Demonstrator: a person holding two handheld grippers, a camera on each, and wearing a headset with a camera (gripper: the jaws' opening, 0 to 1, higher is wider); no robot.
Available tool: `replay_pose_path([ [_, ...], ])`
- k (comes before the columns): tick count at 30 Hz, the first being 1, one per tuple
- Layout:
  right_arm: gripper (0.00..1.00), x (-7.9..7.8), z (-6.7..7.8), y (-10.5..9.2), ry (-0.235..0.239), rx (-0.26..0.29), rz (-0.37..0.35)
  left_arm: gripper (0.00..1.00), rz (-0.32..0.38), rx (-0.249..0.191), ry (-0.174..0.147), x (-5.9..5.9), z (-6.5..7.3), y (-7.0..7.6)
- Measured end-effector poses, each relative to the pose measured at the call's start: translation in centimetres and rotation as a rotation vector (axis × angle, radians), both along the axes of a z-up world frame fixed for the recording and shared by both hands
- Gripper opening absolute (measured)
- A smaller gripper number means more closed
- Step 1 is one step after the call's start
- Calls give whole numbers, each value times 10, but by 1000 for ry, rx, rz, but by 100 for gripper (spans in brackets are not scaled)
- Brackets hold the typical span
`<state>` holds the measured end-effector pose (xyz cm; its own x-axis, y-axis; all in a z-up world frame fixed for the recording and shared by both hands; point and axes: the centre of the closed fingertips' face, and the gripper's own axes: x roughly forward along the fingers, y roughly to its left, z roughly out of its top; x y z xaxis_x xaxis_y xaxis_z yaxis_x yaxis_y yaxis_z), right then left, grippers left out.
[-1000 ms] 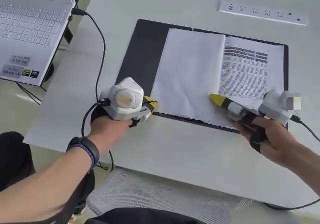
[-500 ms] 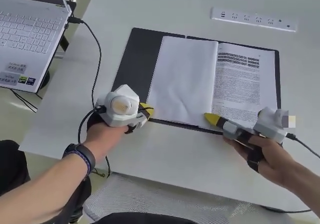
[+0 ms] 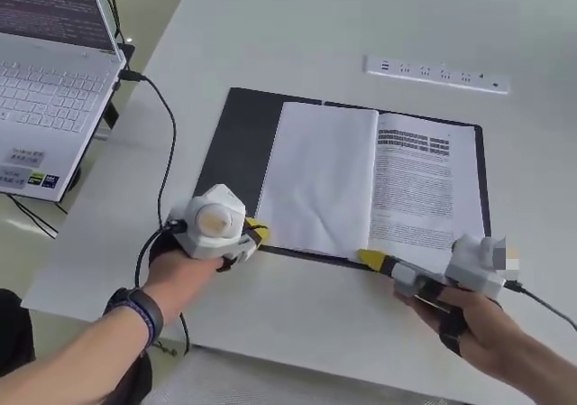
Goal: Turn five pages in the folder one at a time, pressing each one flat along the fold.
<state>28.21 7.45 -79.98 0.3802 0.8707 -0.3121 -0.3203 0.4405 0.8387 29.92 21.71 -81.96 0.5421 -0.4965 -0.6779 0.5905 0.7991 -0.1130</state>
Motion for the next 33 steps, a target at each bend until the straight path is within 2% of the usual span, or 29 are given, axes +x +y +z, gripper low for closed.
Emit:
replay_pose_path([
  [3,0,2,-1,-1,2,-8,-7,0,-4,9,10,0,-1,0],
  [6,0,3,-3,-3,0,-25,-12,0,-8,34,33,1,-1,-1],
  [8,0,3,-4,-3,3,-35,-14,0,13,22,58,1,-1,0],
  [10,0,4,-5,-3,2,-45,-19,0,18,8,66,1,-2,0],
  [12,0,5,-3,-4,-14,-58,-20,4,35,-27,86,-1,-1,-3],
  [13,0,6,-2,-4,-21,-69,-17,5,37,-28,89,-3,0,-3],
  [15,0,7,2,-7,-50,-89,-7,6,33,-19,82,-7,6,-4],
  [17,0,8,8,-11,-79,-95,-1,11,34,-50,81,-10,12,-7],
  [18,1,9,12,-15,-96,-105,-2,12,36,-49,80,-11,15,-6],
  [21,6,13,17,-29,-141,-146,-11,17,31,-57,68,-15,21,-8],
  [24,10,14,22,-42,-169,-153,-35,22,11,-54,57,-19,25,-11],
  [26,14,12,24,-51,-193,-187,-29,25,5,-51,61,-23,26,-10],
  [28,17,9,23,-61,-223,-232,-11,26,12,-57,50,-24,32,-10],
  [33,23,0,28,-77,-265,-288,8,29,2,-54,22,-27,44,-11],
])
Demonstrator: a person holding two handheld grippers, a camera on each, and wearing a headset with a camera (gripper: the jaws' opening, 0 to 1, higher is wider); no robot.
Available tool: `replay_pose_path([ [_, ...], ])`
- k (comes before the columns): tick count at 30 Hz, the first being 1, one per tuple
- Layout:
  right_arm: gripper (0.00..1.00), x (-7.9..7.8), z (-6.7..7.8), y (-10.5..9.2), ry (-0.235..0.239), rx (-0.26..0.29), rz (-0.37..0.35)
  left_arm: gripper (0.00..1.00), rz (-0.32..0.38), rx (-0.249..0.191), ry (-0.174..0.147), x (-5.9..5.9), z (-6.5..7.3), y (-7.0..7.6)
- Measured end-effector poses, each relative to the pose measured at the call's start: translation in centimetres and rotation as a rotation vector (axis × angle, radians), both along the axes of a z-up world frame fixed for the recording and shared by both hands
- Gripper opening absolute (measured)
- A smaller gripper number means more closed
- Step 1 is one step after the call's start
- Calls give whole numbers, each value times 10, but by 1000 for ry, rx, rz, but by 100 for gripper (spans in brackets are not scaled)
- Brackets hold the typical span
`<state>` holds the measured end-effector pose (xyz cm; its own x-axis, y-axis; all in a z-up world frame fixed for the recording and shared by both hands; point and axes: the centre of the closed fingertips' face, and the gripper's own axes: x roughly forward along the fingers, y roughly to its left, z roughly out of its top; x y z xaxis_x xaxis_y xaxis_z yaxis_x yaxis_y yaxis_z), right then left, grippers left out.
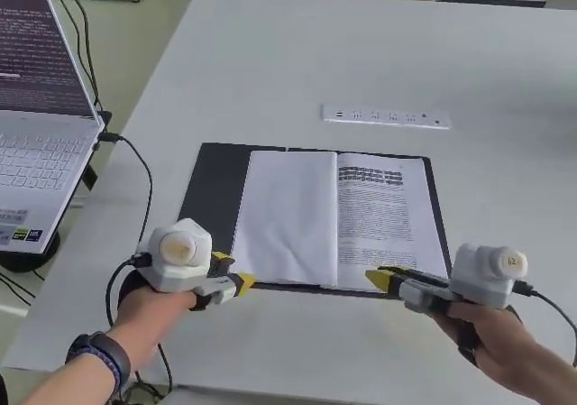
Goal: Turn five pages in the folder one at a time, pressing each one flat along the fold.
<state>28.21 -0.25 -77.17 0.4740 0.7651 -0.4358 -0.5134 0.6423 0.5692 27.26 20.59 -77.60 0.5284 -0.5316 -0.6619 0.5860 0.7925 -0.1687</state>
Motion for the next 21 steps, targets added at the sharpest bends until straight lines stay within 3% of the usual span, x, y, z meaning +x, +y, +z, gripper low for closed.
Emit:
replay_pose_path([
  [5,26,-8,9,-13,-36,-42,4,33,-35,4,-46,-2,16,-3],
  [10,32,-11,22,-28,-93,-85,9,36,-22,-4,-90,-4,39,2],
  [21,46,-21,58,-60,-192,-134,-27,49,11,-13,-146,-21,78,14],
])
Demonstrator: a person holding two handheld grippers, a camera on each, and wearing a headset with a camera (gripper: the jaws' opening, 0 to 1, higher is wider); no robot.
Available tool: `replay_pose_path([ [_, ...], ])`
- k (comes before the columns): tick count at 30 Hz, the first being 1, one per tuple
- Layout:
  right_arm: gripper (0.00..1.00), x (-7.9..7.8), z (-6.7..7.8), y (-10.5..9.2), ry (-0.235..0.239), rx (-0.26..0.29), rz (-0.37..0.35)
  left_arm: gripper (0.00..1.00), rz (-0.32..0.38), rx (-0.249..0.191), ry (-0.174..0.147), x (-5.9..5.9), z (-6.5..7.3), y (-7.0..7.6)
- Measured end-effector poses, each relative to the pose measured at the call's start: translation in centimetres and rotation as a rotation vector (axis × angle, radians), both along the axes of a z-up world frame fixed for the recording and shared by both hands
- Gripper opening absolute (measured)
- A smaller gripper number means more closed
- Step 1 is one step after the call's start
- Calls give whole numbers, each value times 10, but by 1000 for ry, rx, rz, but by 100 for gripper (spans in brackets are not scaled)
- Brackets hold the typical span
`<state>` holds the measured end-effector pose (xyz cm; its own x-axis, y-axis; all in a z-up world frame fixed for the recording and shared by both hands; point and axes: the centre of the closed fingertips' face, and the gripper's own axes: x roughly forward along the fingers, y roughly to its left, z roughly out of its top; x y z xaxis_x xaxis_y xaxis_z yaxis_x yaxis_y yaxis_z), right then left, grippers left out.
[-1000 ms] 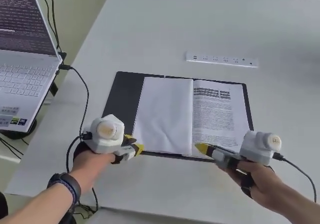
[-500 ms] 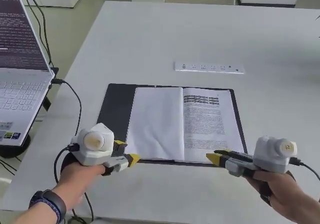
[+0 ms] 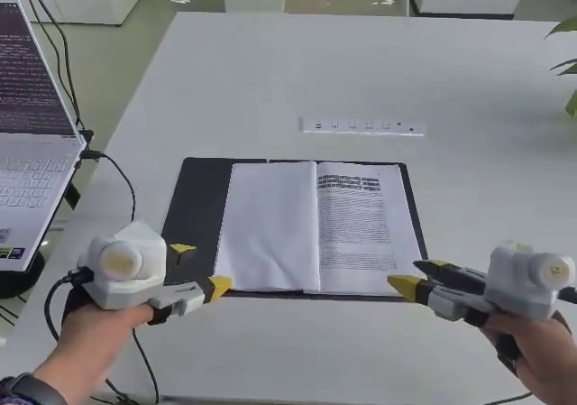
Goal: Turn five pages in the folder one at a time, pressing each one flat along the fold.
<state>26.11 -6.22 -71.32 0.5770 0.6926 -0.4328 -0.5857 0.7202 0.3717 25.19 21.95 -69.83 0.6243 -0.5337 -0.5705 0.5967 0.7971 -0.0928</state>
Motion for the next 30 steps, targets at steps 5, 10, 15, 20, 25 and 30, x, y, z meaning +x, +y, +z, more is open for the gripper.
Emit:
replay_pose_path([
  [5,53,-4,15,-14,-31,-6,-35,57,30,-15,-25,-7,20,4],
  [10,62,-11,20,-19,-43,-25,-43,68,55,-82,-29,-13,33,5],
  [15,69,-24,21,-21,-39,-32,-43,74,95,-96,-22,-21,35,9],
  [20,76,-32,19,-22,-37,-39,-63,77,116,-83,-9,-24,30,12],
  [25,81,-38,19,-22,-24,-37,-66,79,165,-96,-23,-22,34,16],
  [30,87,-36,20,-30,-26,-54,-67,80,193,-103,-35,-23,40,16],
])
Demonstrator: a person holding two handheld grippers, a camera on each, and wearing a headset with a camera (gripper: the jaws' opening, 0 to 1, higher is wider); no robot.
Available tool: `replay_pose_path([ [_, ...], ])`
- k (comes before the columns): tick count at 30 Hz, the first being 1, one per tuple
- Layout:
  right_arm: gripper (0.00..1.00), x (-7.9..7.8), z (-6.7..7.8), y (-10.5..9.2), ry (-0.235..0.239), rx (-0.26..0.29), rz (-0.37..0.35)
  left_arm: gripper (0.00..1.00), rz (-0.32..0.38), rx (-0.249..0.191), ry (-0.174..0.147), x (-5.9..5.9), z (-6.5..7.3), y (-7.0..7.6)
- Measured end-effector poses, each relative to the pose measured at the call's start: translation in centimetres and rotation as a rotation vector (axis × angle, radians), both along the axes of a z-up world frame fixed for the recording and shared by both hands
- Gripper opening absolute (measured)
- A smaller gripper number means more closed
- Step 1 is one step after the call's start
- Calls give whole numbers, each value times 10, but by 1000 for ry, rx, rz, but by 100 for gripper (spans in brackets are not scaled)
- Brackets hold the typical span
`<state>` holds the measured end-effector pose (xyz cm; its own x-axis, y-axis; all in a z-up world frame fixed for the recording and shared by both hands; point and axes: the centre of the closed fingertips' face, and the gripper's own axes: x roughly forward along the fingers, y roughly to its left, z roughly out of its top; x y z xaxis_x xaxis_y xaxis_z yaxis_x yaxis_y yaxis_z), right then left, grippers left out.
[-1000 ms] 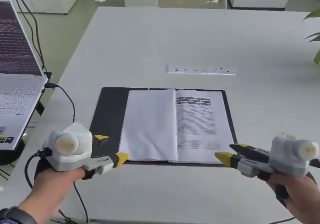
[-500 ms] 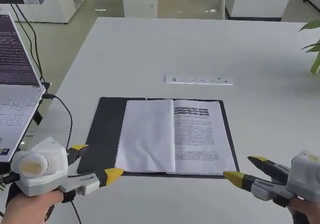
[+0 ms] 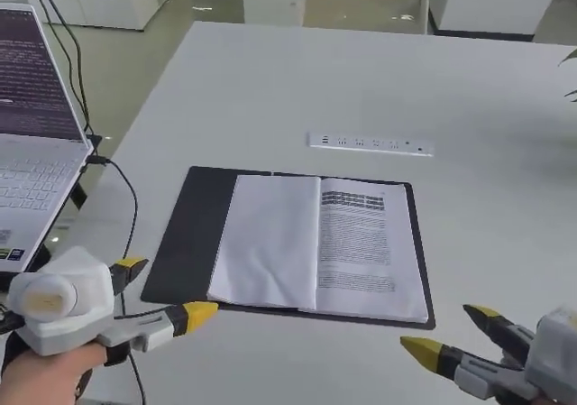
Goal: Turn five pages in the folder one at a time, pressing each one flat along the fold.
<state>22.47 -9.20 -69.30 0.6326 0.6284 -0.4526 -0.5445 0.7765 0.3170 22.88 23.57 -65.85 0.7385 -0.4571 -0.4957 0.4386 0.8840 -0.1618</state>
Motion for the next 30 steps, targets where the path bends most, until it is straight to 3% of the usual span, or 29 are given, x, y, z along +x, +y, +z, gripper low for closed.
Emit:
replay_pose_path([
  [13,91,-2,-1,-1,11,-1,12,82,35,-1,-6,-6,3,4],
  [30,91,-7,-4,-5,19,-10,4,82,45,-10,-21,-4,8,3],
])
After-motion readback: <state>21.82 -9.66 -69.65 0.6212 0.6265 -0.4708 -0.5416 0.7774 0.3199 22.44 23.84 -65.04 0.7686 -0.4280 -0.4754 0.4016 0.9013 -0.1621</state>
